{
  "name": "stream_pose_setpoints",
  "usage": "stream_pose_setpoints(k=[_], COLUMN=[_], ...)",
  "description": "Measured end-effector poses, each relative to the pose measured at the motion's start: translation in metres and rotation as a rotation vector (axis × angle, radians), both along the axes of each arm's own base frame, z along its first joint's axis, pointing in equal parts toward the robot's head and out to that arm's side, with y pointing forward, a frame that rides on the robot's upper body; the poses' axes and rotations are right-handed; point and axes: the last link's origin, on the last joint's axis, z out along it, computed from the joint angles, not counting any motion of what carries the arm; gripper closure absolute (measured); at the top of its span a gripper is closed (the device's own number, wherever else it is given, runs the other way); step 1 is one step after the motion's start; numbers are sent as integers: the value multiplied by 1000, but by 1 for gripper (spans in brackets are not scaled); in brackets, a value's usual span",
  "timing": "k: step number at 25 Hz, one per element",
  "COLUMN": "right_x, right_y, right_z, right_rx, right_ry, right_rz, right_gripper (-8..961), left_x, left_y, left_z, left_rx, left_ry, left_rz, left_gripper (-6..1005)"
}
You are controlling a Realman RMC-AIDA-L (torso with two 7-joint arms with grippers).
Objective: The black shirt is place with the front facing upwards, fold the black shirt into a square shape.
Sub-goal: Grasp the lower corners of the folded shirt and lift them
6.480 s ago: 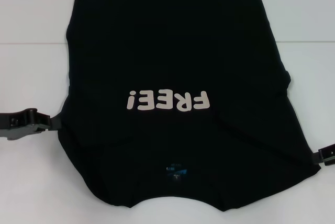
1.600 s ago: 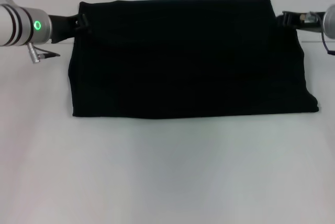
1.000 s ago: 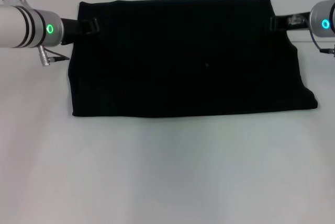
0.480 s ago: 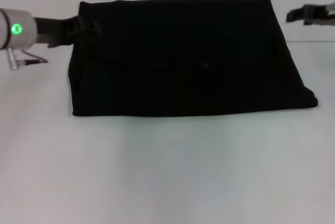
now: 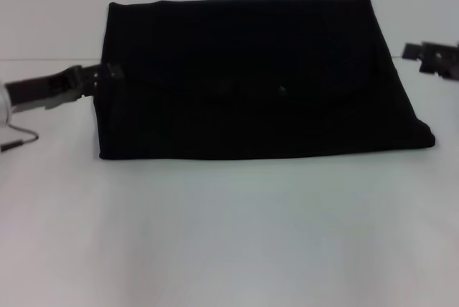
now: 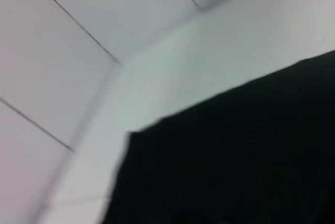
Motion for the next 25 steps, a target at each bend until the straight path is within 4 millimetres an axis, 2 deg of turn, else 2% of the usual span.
stream_pose_setpoints(k=[3,7,11,14,20,25], right_x=[17,33,39,38,37,40], right_y=[-26,-41,-41,-39,-34,-37], right_z=[-6,-7,-4,-1,0,0], right_rx=[17,28,39,42,53,56], right_ry=[113,141,130,123,109,114], right_rz=[17,-10,-29,-25,-28,-36], right_gripper=[217,218,219,219,220,222], left_x=[-14,-27,-31,-33,-28,-26], left_y=[-14,-24,-22,-18,-6,-7], left_z=[-6,-15,-20,-31,-47,-54], left_rx=[6,-28,-43,-71,-80,-102], left_ry=[0,62,99,137,226,255], left_rz=[-31,-39,-18,13,17,3], left_gripper=[143,151,190,212,255,268])
